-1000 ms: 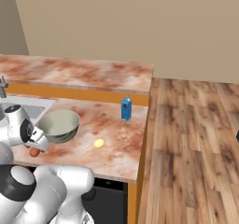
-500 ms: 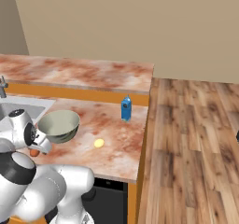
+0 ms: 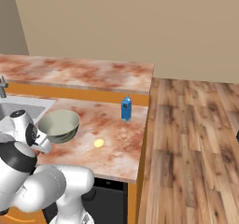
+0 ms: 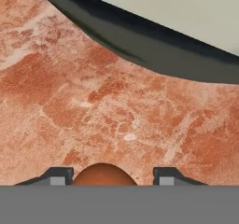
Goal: Gather the eggs and milk located in the vicinity of the sink area and place them right next to the bowl.
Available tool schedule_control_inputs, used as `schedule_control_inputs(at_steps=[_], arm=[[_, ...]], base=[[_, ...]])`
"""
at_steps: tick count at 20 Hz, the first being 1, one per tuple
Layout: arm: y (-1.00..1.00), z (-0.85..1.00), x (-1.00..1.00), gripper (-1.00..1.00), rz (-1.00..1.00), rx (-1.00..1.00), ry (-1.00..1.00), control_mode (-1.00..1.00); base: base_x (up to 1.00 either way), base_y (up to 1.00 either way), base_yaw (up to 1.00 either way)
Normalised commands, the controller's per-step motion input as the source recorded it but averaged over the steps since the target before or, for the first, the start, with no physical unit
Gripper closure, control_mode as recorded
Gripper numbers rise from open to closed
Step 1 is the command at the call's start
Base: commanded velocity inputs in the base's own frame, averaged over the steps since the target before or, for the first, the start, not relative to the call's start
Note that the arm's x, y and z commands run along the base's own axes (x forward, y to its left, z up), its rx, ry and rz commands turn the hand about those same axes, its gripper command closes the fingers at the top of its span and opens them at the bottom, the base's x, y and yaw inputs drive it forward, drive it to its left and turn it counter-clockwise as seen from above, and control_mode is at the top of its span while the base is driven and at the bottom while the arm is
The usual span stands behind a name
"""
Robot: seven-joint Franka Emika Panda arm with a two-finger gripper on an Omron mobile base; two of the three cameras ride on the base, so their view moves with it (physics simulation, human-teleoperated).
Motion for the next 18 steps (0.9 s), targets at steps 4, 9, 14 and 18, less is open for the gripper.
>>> schedule_control_inputs(at_steps=[4, 9, 14, 18], arm=[[0.00, 0.00, 0.00, 1.00, 0.00, 0.00, 0.00, -1.00], [-0.02, 0.00, 0.00, 1.00, -0.02, 0.00, -0.05, -1.00], [0.00, 0.00, 0.00, 1.00, -0.08, 0.00, -0.21, -1.00], [0.00, 0.00, 0.02, 1.00, -0.12, 0.00, -0.19, -1.00]], base=[[0.00, 0.00, 0.00], [0.00, 0.00, 0.00], [0.00, 0.00, 0.00], [0.00, 0.00, 0.00]])
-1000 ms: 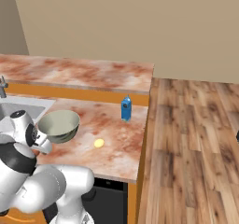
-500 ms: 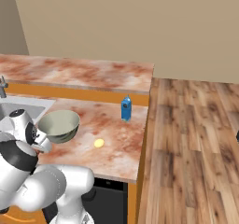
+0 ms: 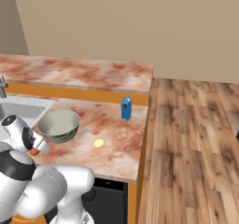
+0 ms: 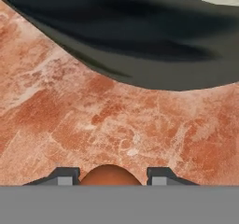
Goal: Gather the eggs and milk located in the vicinity of the sink area and place them right next to the bowl.
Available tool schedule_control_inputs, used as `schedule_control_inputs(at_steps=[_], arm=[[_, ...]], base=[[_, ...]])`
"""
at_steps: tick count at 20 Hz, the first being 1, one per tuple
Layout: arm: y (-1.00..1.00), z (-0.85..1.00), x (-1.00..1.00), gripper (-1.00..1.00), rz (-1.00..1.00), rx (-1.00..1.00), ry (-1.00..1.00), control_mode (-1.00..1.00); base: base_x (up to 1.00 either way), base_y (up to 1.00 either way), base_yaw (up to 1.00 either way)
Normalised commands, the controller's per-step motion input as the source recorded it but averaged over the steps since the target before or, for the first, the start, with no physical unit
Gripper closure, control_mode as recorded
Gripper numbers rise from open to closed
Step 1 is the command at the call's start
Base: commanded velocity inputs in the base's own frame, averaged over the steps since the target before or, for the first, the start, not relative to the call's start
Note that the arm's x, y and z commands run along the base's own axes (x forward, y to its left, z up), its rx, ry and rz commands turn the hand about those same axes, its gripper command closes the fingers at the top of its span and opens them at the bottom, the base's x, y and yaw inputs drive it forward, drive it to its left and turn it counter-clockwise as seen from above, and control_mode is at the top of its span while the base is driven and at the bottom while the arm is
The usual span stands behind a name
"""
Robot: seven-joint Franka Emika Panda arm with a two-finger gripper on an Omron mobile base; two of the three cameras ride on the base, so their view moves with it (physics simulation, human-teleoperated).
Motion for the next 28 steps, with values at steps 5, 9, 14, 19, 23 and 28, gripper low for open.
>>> schedule_control_inputs(at_steps=[5, 9, 14, 19, 23, 28], arm=[[-0.02, 0.09, 0.00, 1.00, -0.12, 0.00, -0.12, -1.00], [-0.08, 0.29, 0.01, 1.00, -0.12, 0.00, -0.04, -1.00], [-0.03, 0.15, 0.10, 1.00, -0.07, -0.01, 0.00, -1.00], [-0.07, -0.03, 0.06, 1.00, 0.00, -0.02, -0.01, -1.00], [-0.08, -0.11, 0.18, 1.00, 0.00, -0.06, -0.05, -1.00], [-0.03, -0.04, 0.12, 1.00, 0.00, -0.04, -0.06, -1.00]], base=[[0.00, 0.00, 0.00], [0.00, 0.00, 0.00], [0.00, 0.00, 0.00], [0.00, 0.00, 0.00], [0.00, 0.00, 0.00], [0.00, 0.00, 0.00]])
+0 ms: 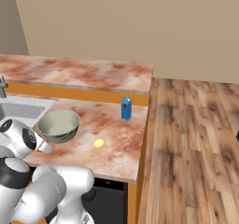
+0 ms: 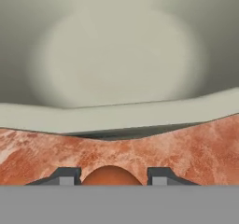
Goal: Gather the eggs and milk located in the vicinity of the sink area and place them right next to the bowl.
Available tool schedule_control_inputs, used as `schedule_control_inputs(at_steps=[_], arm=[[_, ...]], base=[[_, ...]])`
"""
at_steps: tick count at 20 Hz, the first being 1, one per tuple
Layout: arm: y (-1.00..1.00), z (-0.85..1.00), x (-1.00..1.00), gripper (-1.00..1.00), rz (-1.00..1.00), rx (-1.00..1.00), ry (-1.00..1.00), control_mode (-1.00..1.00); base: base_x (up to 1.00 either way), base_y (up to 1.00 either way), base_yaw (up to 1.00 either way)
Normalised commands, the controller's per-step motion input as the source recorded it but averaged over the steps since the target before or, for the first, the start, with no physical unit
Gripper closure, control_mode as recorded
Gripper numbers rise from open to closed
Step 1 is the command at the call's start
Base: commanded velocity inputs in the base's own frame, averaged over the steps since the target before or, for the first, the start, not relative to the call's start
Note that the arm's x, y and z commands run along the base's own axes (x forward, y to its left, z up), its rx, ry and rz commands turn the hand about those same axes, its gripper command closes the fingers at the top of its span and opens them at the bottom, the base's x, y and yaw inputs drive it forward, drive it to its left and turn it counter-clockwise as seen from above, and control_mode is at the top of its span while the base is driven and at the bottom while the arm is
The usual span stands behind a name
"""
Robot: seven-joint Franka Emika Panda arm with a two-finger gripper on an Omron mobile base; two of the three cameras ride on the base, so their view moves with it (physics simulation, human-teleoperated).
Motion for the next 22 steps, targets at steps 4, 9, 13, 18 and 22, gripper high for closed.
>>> schedule_control_inputs(at_steps=[4, 9, 13, 18, 22], arm=[[0.00, 0.00, 0.08, 1.00, 0.00, 0.00, 0.00, -1.00], [0.00, 0.00, 0.03, 1.00, 0.00, 0.00, 0.00, -1.00], [0.00, 0.00, 0.00, -1.00, 0.00, 0.00, 0.00, -1.00], [0.00, 0.00, 0.00, -1.00, 0.00, 0.00, 0.00, -1.00], [0.00, 0.01, 0.00, -1.00, 0.00, 0.00, 0.00, -1.00]], base=[[0.00, 0.00, 0.00], [0.00, 0.00, 0.00], [0.00, 0.00, 0.00], [0.00, 0.00, 0.00], [0.00, 0.00, 0.00]])
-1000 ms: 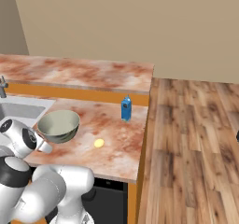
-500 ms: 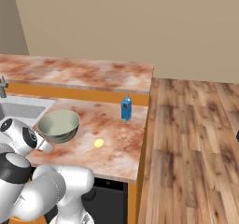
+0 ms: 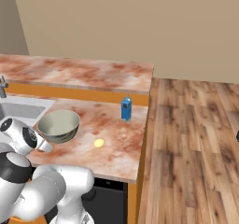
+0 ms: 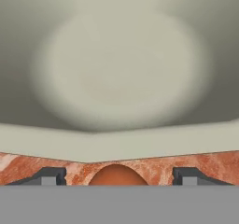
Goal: Gather the eggs and milk located in the vicinity of the sink area and place them right next to the bowl.
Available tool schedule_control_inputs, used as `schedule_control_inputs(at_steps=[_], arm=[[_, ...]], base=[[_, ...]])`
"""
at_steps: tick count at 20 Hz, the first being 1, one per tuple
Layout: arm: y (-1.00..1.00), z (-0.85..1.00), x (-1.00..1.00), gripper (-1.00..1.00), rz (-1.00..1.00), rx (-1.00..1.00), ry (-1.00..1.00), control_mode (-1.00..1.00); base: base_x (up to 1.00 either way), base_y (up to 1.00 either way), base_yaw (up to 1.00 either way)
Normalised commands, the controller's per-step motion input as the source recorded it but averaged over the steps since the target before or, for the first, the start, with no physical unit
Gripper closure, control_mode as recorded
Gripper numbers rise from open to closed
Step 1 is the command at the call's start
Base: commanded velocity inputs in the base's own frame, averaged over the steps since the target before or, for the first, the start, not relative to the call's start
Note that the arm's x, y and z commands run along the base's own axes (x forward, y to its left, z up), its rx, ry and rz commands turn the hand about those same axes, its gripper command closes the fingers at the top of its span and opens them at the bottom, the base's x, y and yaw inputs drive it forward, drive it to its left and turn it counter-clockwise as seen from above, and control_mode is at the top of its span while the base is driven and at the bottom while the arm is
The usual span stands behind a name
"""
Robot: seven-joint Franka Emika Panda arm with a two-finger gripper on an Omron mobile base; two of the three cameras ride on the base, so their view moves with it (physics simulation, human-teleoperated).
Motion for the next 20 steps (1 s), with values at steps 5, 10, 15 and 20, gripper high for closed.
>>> schedule_control_inputs(at_steps=[5, 10, 15, 20], arm=[[0.00, 0.08, 0.00, -1.00, 0.00, -0.02, 0.00, -1.00], [0.00, 0.28, -0.21, -1.00, 0.00, -0.01, 0.00, -1.00], [-0.02, 0.29, -0.53, -1.00, 0.00, 0.00, 0.00, -1.00], [-0.83, 0.47, -0.66, -1.00, 0.00, 0.00, 0.02, -1.00]], base=[[0.00, 0.00, 0.00], [0.00, 0.00, 0.00], [0.00, 0.00, 0.00], [0.00, 0.00, 0.00]])
